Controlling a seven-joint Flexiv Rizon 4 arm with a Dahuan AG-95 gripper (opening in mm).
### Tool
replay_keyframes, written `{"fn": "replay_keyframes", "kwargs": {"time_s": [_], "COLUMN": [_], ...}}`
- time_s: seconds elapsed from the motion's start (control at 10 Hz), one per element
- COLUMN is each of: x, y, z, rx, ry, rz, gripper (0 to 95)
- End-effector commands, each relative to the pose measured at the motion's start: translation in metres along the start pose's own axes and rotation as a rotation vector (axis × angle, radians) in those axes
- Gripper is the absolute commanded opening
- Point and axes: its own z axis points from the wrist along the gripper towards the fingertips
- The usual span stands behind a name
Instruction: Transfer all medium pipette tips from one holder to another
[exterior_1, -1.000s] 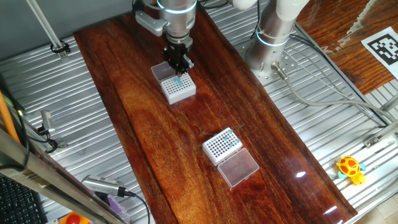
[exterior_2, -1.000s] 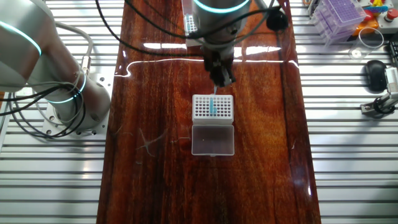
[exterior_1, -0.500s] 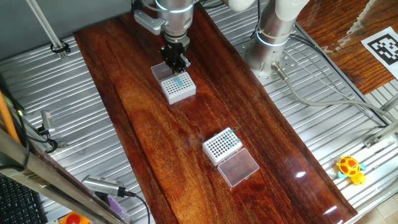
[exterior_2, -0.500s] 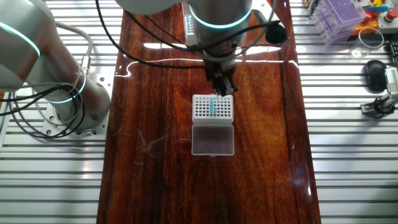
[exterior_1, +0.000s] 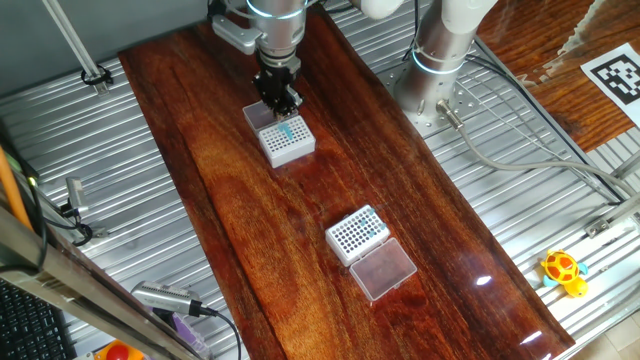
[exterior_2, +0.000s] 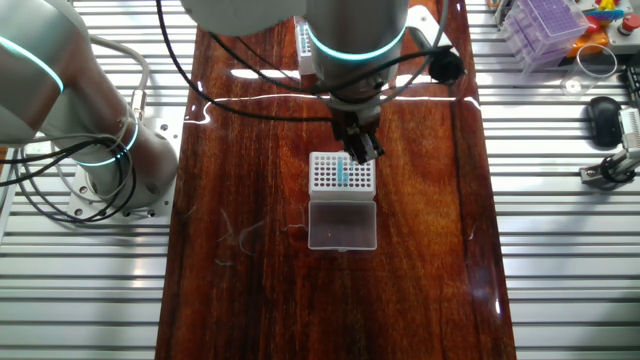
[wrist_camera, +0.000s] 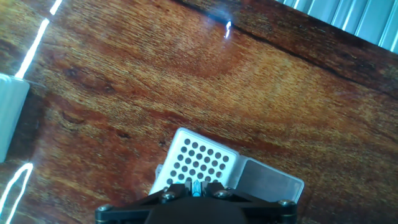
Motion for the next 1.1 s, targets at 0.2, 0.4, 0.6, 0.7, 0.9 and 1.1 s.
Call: {"fn": "replay_keyframes", "kwargs": {"time_s": [0.2,0.4,0.6,0.7,0.9,1.1], "x": [0.0031,0.0052,0.0082,0.0086,0.0078,0.0077], "y": [0.0014,0.0020,0.0032,0.0037,0.0042,0.0044], "z": [0.0018,0.0042,0.0060,0.0071,0.0083,0.0096], "rx": [0.000,0.000,0.000,0.000,0.001,0.001], "ry": [-0.001,-0.001,-0.003,-0.004,-0.003,-0.003], "rz": [0.003,-0.001,-0.003,-0.003,-0.002,-0.005], "gripper": [0.0,0.0,0.0,0.0,0.0,0.0]}}
